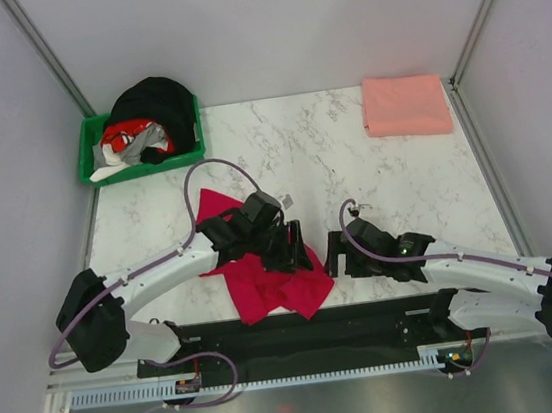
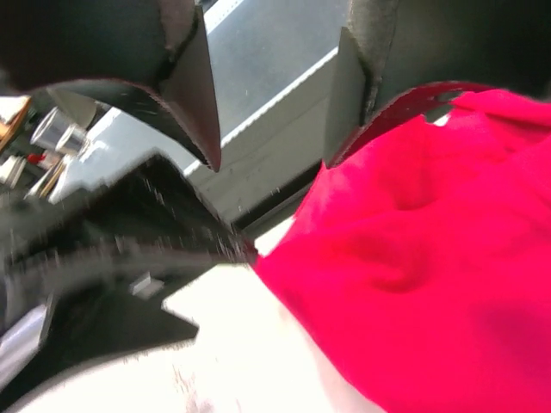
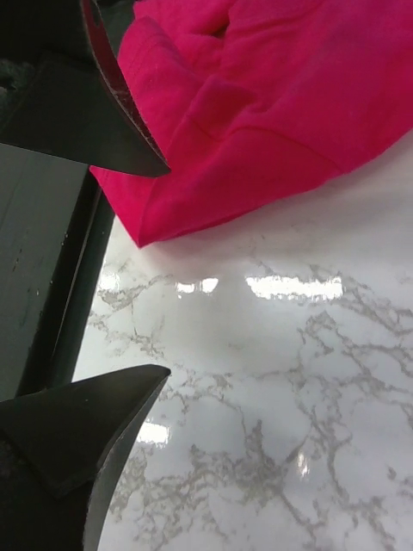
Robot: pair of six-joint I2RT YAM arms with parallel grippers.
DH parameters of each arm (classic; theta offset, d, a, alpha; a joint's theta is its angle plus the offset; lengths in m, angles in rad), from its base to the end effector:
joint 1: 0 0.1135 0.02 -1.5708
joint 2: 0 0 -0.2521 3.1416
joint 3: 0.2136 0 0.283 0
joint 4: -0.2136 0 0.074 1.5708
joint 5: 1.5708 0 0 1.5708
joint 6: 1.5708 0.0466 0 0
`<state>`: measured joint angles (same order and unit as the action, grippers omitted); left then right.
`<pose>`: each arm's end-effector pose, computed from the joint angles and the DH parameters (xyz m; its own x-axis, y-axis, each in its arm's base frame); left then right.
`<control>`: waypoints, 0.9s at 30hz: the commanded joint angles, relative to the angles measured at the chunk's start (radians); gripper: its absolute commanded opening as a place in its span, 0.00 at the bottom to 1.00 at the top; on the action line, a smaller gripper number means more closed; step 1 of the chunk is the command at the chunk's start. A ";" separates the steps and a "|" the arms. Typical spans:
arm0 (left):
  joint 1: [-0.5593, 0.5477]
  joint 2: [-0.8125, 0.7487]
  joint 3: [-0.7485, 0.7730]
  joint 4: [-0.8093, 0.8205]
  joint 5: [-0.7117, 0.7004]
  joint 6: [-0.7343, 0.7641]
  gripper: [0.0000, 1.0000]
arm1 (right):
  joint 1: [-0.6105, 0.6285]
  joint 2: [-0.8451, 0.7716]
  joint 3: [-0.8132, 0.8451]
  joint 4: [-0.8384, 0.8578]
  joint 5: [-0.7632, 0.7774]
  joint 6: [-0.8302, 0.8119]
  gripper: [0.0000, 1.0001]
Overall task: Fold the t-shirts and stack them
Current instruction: Flatten the tshirt out
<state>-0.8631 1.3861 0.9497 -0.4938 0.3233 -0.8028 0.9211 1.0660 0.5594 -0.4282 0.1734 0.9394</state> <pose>0.1970 -0.2530 0.2040 -0.9691 0.0836 -0.2320 0.2114 0.7662 -0.6069 0.1517 0.1864 0.1560 -0.8703 0.1688 -0.4626 -0.0335 0.9170 0.3975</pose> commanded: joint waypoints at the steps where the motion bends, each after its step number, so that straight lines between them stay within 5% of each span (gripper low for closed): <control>1: -0.063 -0.045 -0.005 -0.034 -0.018 0.041 0.60 | -0.004 -0.009 0.037 -0.069 0.107 0.010 0.98; 14: -0.093 -0.200 -0.161 -0.051 -0.112 -0.022 0.55 | 0.032 0.097 -0.010 0.285 -0.147 -0.016 0.81; 20: -0.094 -0.226 -0.155 -0.068 -0.127 0.000 0.53 | 0.062 0.147 -0.009 0.338 -0.161 0.006 0.41; 22: -0.112 -0.219 -0.129 -0.077 -0.168 0.019 0.53 | 0.062 0.128 0.022 0.278 -0.111 -0.005 0.58; 24: -0.143 -0.184 -0.089 -0.081 -0.190 0.033 0.54 | 0.059 0.103 0.097 0.107 0.034 -0.037 0.98; 27: -0.188 -0.090 -0.036 -0.088 -0.225 0.034 0.57 | -0.003 0.071 0.190 -0.103 0.132 -0.085 0.98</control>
<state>-1.0126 1.2217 0.8310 -0.5789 0.1566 -0.8017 0.9627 1.1851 0.6361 -0.3302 0.1432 0.9051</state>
